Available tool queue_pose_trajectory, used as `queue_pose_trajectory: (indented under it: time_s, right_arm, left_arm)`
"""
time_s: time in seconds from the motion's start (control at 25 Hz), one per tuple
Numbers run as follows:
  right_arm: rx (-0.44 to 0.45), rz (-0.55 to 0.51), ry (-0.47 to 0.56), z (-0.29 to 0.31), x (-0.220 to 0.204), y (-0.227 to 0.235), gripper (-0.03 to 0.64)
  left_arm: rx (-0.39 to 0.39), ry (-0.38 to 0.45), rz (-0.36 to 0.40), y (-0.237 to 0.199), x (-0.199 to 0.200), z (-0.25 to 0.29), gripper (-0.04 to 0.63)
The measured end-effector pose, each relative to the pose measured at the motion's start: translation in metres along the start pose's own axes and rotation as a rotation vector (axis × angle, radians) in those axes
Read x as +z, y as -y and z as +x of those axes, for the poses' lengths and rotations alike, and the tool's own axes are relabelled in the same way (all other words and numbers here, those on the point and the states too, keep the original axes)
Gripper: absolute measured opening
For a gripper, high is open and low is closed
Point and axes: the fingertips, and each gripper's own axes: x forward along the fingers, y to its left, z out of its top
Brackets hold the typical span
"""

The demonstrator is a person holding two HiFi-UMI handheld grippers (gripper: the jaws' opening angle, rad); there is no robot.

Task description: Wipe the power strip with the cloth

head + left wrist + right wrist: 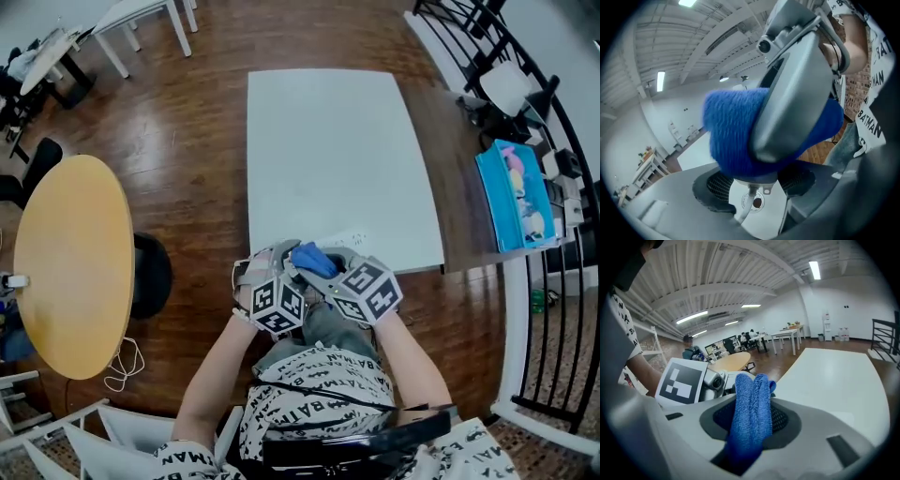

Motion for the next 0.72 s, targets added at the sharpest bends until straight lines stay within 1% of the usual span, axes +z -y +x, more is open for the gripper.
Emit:
queue_pose_trajectory:
  time_s: [0.12,0.24,0.32,0.4,0.48,0.56,0.72]
  right_arm:
    - [-0.001,-0.092,-0.072,0.008,-0.003,-0.018,0.137]
    - [-0.035,-0.153,-0.095,0.01,0.001,-0.032,0.137]
    - [-0.059,-0.155,-0.083,0.002,0.003,-0.031,0.138]
    - [-0.089,-0.13,-0.052,-0.014,0.005,-0.018,0.138]
    - [-0.155,-0.106,-0.025,-0.037,0.004,0.005,0.138]
    - [-0.248,-0.083,-0.011,-0.063,0.0,0.036,0.138]
    - [-0.454,-0.053,-0.04,-0.113,-0.015,0.1,0.137]
  left_arm:
    - [0.037,0.014,0.04,0.003,0.003,-0.012,0.291]
    - [0.067,0.064,0.058,0.004,-0.002,-0.037,0.291]
    - [0.078,0.105,0.057,0.005,0.0,-0.048,0.29]
    - [0.084,0.136,0.049,0.005,0.004,-0.053,0.29]
    - [0.085,0.163,0.041,0.005,0.01,-0.056,0.29]
    - [0.084,0.188,0.038,0.003,0.014,-0.057,0.29]
    - [0.079,0.201,0.029,0.0,0.016,-0.061,0.29]
